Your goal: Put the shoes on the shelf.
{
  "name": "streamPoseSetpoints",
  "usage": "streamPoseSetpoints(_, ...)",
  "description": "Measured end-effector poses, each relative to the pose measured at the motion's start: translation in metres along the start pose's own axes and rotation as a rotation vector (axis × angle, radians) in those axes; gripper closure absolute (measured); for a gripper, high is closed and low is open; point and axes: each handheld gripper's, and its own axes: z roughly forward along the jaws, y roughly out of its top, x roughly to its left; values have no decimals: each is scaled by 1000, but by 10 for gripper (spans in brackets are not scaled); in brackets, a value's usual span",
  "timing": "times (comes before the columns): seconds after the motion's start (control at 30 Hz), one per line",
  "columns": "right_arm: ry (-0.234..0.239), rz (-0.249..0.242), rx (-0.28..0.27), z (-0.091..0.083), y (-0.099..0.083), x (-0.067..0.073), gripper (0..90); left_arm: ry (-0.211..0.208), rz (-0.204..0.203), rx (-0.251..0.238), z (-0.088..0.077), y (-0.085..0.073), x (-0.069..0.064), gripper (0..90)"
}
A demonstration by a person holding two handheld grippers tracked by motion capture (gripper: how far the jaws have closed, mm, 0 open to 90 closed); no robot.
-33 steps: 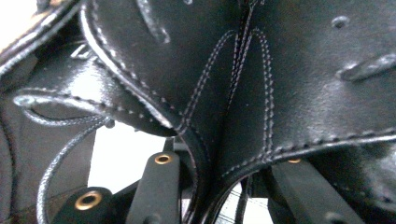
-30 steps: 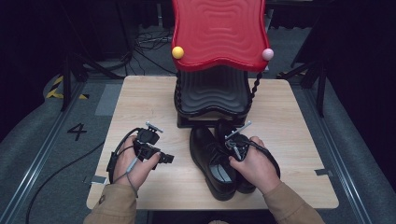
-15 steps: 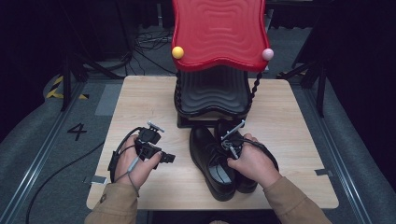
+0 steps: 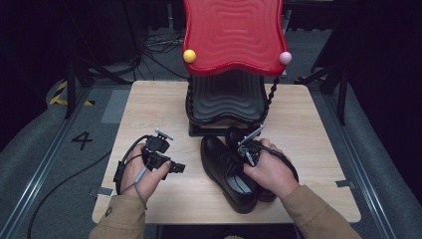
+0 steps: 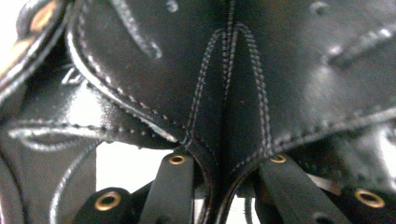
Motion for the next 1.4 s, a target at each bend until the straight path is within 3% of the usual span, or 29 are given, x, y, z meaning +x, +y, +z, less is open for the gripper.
streamPoseSetpoints(0.17, 81, 32, 5, -18, 2, -4, 815, 2, -18, -18, -6, -3, 6, 356)
streamPoseSetpoints(0.33, 53, 17, 12, -31, 0, -2, 814, 3, -19, -31, -10, -5, 7, 356)
streamPoseSetpoints(0.6, 49, 12, 35, -60, -5, -9, 813, 7, -30, -39, -14, -6, 9, 356)
streamPoseSetpoints(0.8, 7, 0, 67, -88, -4, -12, 814, 5, -43, -59, -21, -9, 14, 356)
streamPoseSetpoints(1.17, 16, -31, 87, -123, -7, -9, 815, 5, -66, -70, -25, -13, 22, 356)
streamPoseSetpoints(1.4, 31, -54, 68, -156, -14, -2, 815, 12, -87, -77, -27, -16, 29, 355)
